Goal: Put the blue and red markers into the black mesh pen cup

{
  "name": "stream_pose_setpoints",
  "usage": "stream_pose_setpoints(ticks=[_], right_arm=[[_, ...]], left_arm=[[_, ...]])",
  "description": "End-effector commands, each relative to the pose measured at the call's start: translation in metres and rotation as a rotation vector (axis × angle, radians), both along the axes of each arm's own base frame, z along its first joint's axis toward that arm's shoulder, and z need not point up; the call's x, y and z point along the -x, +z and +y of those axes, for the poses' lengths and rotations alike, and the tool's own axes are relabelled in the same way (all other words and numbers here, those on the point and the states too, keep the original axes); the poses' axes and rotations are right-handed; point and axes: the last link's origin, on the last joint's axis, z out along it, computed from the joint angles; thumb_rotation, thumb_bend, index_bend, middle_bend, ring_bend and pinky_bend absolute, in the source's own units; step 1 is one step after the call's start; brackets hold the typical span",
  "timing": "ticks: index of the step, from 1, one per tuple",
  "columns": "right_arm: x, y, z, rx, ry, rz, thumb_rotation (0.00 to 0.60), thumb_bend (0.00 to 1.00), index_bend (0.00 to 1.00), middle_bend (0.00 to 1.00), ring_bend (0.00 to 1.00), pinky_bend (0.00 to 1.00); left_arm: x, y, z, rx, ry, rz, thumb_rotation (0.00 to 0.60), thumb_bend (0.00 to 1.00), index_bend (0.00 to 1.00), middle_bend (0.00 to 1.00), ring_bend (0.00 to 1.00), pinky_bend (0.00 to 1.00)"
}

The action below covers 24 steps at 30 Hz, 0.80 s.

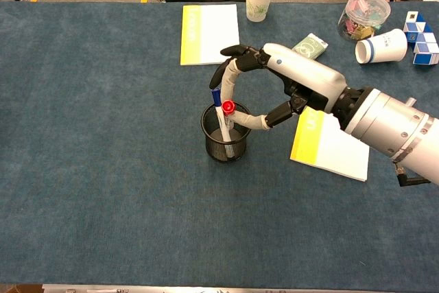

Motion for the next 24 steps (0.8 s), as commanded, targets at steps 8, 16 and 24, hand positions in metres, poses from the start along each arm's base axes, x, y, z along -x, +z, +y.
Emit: stream_pose_setpoints(ticks=[8,16,24], right_arm=[[0.007,-0.014,-0.005,-0.015,0.011,0.039,0.600,0.30,0.43,0.28,0.04,0.00],[0.011,-0.006,-0.007,0.022,0.025,0.043,0.600,0.23,0.20,0.20,0.00,0.00],[0.034,0.032,-0.013,0.247,0.037,0.151,0.600,0.27,0.26,0.22,0.00,0.00]], left_arm=[[0.000,0.000,-0.001,0.007,0.003,0.000,0.600,0.36,0.31,0.21,0.20,0.10],[0.001,-0.002,0.001,0.014,0.005,0.003,0.600,0.36,0.31,0.21,0.20,0.10],[0.005,-0.001,0.007,0.009,0.011,0.008,0.600,0.36,0.31,0.21,0.20,0.10]])
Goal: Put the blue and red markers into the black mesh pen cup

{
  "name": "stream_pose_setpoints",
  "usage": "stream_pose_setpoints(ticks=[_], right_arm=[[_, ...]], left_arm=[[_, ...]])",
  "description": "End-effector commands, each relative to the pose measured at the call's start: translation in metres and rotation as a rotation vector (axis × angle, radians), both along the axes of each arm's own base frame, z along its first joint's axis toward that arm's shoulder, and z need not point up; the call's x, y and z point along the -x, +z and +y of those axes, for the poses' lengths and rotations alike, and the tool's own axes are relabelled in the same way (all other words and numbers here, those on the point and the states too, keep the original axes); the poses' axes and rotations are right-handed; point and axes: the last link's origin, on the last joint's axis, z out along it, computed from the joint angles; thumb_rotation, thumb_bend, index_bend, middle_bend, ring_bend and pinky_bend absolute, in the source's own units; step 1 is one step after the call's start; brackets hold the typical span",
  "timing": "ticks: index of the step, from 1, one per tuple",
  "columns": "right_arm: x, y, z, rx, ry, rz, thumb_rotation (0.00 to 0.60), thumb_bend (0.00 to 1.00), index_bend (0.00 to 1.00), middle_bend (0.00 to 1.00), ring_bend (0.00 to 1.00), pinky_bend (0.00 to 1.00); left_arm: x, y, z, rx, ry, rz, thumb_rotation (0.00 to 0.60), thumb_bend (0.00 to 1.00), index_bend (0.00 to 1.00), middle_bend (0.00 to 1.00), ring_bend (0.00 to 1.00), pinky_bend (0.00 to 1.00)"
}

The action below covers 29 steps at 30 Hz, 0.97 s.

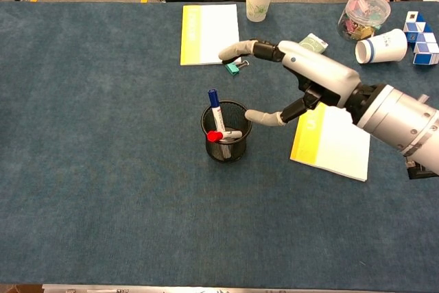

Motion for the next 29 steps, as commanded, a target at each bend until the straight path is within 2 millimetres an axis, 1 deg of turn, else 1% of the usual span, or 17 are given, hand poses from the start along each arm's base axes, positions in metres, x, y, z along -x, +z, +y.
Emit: stream_pose_setpoints(ticks=[1,2,3,6,7,10,14,16,22,29], right_arm=[[0.020,0.028,-0.003,0.185,0.013,0.109,0.600,0.30,0.30,0.24,0.00,0.00],[0.026,0.033,-0.003,0.218,0.012,0.139,0.600,0.33,0.34,0.27,0.01,0.00],[0.031,0.038,-0.003,0.251,0.008,0.170,0.600,0.34,0.36,0.28,0.02,0.00],[0.050,0.054,-0.001,0.373,0.003,0.303,0.600,0.38,0.38,0.29,0.04,0.00],[0.058,0.059,0.001,0.416,-0.009,0.357,0.600,0.39,0.38,0.29,0.04,0.00],[0.076,0.070,0.009,0.472,-0.078,0.449,0.600,0.39,0.38,0.29,0.04,0.00],[0.097,0.084,0.018,0.534,-0.165,0.514,0.600,0.39,0.38,0.29,0.04,0.00],[0.107,0.090,0.024,0.568,-0.203,0.537,0.600,0.39,0.38,0.29,0.04,0.00],[0.128,0.106,0.039,0.641,-0.285,0.580,0.600,0.39,0.38,0.29,0.04,0.00],[0.137,0.112,0.046,0.648,-0.343,0.571,0.600,0.39,0.38,0.29,0.04,0.00]], left_arm=[[0.002,-0.001,0.003,-0.001,0.003,0.002,0.600,0.36,0.31,0.21,0.20,0.10],[0.002,-0.002,0.004,-0.001,0.003,0.001,0.600,0.36,0.31,0.21,0.20,0.10],[0.003,-0.003,0.004,-0.001,0.001,-0.001,0.600,0.36,0.31,0.21,0.20,0.10],[0.003,-0.006,0.006,0.001,-0.005,-0.009,0.600,0.36,0.31,0.21,0.20,0.10],[0.003,-0.008,0.007,0.002,-0.009,-0.010,0.600,0.36,0.31,0.21,0.20,0.10],[0.002,-0.011,0.010,0.000,-0.022,-0.006,0.600,0.36,0.31,0.21,0.20,0.10],[0.000,-0.014,0.013,-0.019,-0.049,0.034,0.600,0.36,0.31,0.21,0.20,0.10],[-0.001,-0.017,0.015,-0.016,-0.055,0.024,0.600,0.36,0.31,0.21,0.20,0.10],[-0.005,-0.021,0.018,-0.002,-0.069,-0.002,0.600,0.36,0.31,0.21,0.20,0.10],[-0.008,-0.024,0.020,0.012,-0.081,-0.013,0.600,0.36,0.31,0.21,0.20,0.10]])
